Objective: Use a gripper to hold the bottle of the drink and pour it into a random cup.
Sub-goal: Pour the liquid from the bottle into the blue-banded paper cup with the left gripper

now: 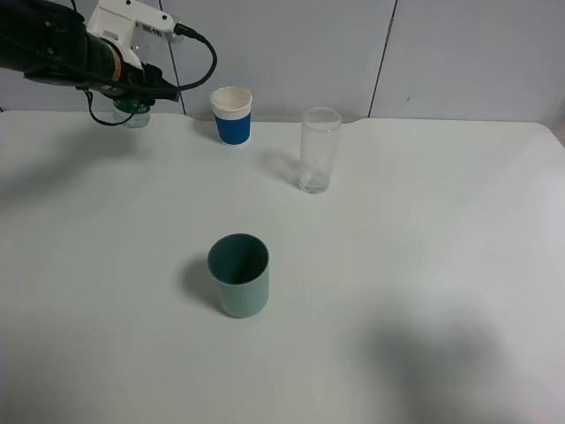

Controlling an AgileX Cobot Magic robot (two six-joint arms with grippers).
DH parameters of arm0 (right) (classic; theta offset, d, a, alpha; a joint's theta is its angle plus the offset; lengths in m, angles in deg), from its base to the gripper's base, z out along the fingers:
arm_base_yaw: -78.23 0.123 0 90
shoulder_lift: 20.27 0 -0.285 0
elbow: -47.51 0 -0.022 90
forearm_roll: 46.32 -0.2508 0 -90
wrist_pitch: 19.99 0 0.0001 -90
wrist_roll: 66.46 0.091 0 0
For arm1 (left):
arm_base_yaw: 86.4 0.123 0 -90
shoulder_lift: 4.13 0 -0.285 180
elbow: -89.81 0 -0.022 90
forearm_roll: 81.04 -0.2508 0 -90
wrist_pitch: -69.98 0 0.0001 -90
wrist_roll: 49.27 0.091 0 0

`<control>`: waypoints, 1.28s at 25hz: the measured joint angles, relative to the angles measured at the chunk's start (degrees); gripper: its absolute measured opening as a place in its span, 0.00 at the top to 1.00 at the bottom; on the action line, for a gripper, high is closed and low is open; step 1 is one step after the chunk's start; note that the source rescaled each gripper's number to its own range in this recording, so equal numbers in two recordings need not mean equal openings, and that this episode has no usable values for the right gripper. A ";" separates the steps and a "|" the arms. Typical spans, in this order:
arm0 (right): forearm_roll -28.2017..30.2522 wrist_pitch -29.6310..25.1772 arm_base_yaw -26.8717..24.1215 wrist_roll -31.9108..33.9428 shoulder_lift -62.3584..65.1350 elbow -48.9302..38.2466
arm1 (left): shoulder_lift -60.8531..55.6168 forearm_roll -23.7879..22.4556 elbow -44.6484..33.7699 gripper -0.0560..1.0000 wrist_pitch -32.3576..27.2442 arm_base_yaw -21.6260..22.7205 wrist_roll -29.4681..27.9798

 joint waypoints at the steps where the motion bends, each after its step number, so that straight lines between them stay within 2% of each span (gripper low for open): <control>1: 0.00 0.00 0.00 0.00 0.00 0.00 | 0.58 -0.35 0.54 0.95 -0.59 -0.40 0.00; 11: 0.00 0.00 0.00 0.00 0.00 0.00 | 5.46 -2.48 5.22 0.95 -8.05 -5.41 1.39; 18: 0.00 0.00 0.00 0.00 0.00 0.00 | 8.81 -2.44 8.08 0.95 -14.51 -7.65 8.66; 25: 0.00 0.00 0.00 0.00 0.00 0.00 | 10.61 -1.58 10.24 0.95 -18.18 -8.98 15.19; 32: 0.00 0.00 0.00 0.00 0.00 0.00 | 11.91 1.82 11.11 0.95 -23.84 -8.98 21.18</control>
